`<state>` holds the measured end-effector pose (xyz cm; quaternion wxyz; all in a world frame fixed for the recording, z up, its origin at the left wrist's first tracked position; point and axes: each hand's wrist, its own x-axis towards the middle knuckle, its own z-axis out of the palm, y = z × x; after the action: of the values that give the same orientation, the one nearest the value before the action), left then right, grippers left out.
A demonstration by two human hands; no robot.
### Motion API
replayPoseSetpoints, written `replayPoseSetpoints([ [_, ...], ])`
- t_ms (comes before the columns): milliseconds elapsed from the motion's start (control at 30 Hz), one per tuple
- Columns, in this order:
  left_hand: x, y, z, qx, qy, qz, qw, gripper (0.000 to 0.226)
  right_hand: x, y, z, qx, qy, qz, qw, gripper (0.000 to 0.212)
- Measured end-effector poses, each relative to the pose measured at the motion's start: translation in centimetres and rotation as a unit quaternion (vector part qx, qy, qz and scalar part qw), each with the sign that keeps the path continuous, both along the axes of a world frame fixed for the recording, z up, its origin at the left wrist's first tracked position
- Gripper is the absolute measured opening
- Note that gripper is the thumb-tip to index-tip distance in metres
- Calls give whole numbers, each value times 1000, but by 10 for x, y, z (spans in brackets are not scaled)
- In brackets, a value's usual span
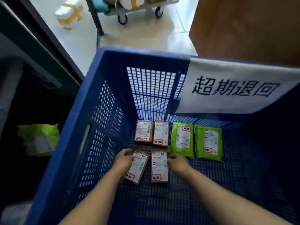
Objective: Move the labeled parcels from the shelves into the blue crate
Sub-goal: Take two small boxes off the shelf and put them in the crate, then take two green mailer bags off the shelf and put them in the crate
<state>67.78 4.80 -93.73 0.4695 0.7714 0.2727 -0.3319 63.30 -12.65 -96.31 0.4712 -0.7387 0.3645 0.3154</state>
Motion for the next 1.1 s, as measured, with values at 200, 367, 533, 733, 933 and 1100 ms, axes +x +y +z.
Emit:
replayPoseSetpoints([
  [200,25,-14,147,-57,-96,-20,994,32,40,2,166,26,-124,6,992,26],
  [367,47,-18,294,-74,-219,-18,973,25,69,20,309,26,-240,20,970,22],
  [533,59,-4,441,-91,-318,-10,944,22,80,36,458,29,-323,25,946,28],
  [733,55,20,599,-113,-449,1,886,15,74,55,617,38,-447,21,893,25],
  [933,32,33,727,-155,-539,26,827,18,54,75,749,76,-552,12,830,17],
  [1100,0,37,805,-155,-606,35,780,19,30,90,827,92,-629,-14,772,14],
])
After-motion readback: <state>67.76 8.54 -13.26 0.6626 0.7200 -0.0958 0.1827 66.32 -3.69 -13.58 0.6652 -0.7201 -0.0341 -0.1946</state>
